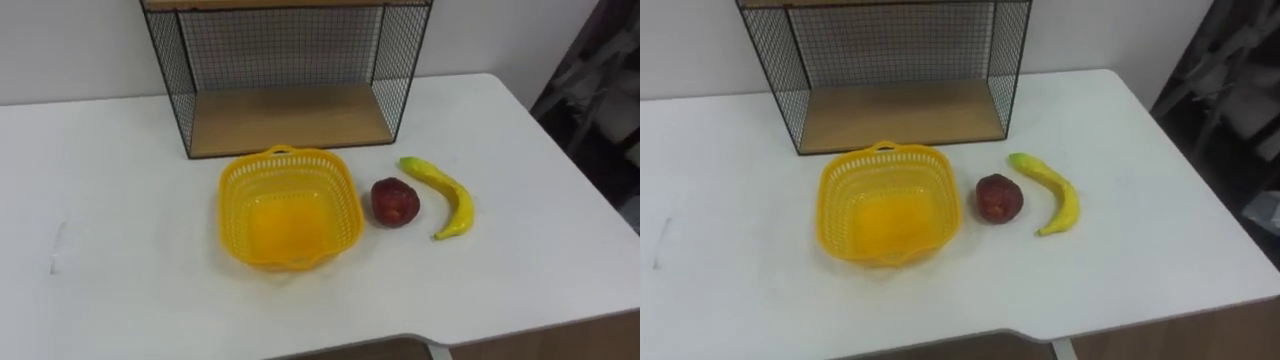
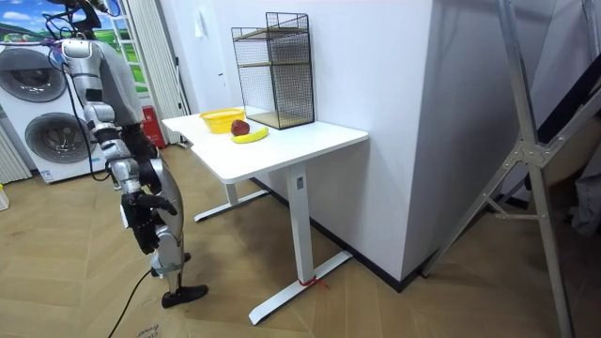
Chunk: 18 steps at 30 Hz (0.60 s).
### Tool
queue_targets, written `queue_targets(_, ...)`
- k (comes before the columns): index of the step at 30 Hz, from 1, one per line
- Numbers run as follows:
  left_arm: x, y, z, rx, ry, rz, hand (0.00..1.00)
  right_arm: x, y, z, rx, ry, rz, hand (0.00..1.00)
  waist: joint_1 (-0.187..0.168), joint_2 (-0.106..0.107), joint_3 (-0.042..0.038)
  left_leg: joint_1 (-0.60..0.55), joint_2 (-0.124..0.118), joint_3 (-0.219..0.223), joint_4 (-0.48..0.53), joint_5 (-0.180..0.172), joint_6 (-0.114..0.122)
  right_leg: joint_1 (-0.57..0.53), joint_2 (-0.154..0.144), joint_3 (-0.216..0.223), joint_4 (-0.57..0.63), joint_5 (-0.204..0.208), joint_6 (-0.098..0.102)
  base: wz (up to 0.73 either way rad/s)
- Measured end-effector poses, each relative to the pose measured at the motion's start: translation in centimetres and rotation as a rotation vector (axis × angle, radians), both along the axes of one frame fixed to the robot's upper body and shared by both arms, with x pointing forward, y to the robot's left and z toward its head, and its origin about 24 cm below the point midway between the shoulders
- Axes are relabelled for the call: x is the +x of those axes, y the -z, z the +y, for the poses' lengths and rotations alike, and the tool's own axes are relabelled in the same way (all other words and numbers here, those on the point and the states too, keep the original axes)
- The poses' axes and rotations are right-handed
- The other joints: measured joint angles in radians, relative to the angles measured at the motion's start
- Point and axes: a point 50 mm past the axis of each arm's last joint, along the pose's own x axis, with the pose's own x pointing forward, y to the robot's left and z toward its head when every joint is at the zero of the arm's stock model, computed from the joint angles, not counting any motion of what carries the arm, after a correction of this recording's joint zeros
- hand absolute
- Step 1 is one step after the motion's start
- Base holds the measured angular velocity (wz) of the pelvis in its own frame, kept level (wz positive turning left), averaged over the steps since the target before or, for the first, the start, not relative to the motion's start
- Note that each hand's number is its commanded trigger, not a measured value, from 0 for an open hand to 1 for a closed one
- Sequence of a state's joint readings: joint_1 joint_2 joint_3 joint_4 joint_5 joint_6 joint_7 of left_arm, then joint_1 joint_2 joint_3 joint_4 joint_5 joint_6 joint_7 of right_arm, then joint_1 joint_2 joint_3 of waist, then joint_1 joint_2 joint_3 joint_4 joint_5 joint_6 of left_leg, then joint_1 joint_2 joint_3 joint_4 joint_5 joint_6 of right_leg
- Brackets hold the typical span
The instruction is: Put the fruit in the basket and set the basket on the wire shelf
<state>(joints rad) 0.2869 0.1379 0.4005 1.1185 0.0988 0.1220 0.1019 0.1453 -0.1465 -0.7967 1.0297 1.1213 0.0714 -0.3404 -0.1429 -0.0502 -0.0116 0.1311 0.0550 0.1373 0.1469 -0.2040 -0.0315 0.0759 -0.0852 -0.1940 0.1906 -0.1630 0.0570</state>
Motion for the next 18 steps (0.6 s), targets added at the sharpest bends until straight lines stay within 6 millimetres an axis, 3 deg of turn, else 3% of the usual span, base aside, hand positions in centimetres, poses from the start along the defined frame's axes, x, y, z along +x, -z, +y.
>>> queue_targets(2, 0.2, -0.1, 0.3, 0.023, 0.004, -0.008, 0.00, 1.7, -2.0, -2.3, -0.119, -0.014, 0.018, 0.00, -0.014, -0.004, -0.0005, -0.005, 0.000, -0.001, -0.001, 0.000, 0.000, -0.010, 0.000, 0.000, 0.003, -0.002, 0.001, -0.02)
queue_targets(4, 0.3, -0.2, 0.3, 0.037, 0.023, -0.013, 0.00, 4.9, -6.4, -5.1, -0.368, -0.088, 0.053, 0.00, -0.018, 0.001, 0.0025, -0.015, 0.000, 0.003, 0.001, -0.001, 0.001, -0.029, -0.001, 0.007, 0.018, -0.007, 0.000, -0.07)
queue_targets(5, 0.6, -0.2, 0.3, 0.039, 0.037, -0.021, 0.00, 5.7, -7.6, -5.6, -0.439, -0.105, 0.060, 0.00, -0.017, 0.006, 0.0055, -0.022, 0.000, 0.003, 0.003, -0.001, 0.001, -0.035, 0.000, 0.008, 0.020, -0.006, -0.001, -0.04)
queue_targets(7, 1.6, -0.2, 0.1, 0.038, 0.082, -0.056, 0.00, 8.1, -12.2, -6.8, -0.680, -0.143, 0.070, 0.00, -0.011, 0.002, 0.0067, -0.045, 0.001, 0.002, 0.009, 0.000, 0.000, -0.059, 0.000, 0.007, 0.032, -0.006, -0.003, 0.00)
queue_targets(9, 2.1, -0.1, -0.1, 0.033, 0.120, -0.068, 0.00, 9.8, -15.5, -6.9, -0.863, -0.178, 0.087, 0.00, -0.007, 0.006, 0.0134, -0.057, 0.001, 0.002, 0.019, 0.000, 0.000, -0.066, 0.000, 0.009, 0.033, -0.005, -0.003, -0.02)
queue_targets(10, 2.3, -0.1, -0.2, 0.030, 0.140, -0.072, 0.00, 10.7, -17.0, -6.8, -0.959, -0.200, 0.103, 0.00, 0.004, 0.004, 0.0121, -0.064, 0.001, 0.003, 0.019, 0.000, 0.000, -0.075, 0.000, 0.012, 0.033, -0.005, -0.003, -0.04)
queue_targets(15, 2.8, 0.0, -0.5, 0.024, 0.191, -0.083, 0.00, 12.5, -20.3, -5.3, -1.188, -0.285, 0.109, 0.00, 0.045, 0.000, 0.0154, -0.067, 0.001, 0.013, 0.012, 0.000, 0.000, -0.087, 0.001, 0.018, 0.032, -0.005, -0.003, -0.03)
queue_targets(16, 2.8, 0.0, -0.6, 0.019, 0.206, -0.083, 0.00, 13.2, -20.7, -4.8, -1.228, -0.320, 0.098, 0.00, 0.058, 0.000, 0.0195, -0.069, 0.001, 0.017, 0.011, 0.000, 0.000, -0.090, 0.001, 0.022, 0.033, -0.005, -0.003, -0.12)
queue_targets(18, 3.0, 0.0, -0.8, 0.010, 0.220, -0.089, 0.00, 14.1, -21.0, -3.8, -1.275, -0.391, 0.078, 0.00, 0.070, 0.010, 0.0150, -0.070, 0.001, 0.027, 0.010, 0.000, 0.000, -0.095, 0.002, 0.030, 0.034, -0.005, -0.003, -0.11)
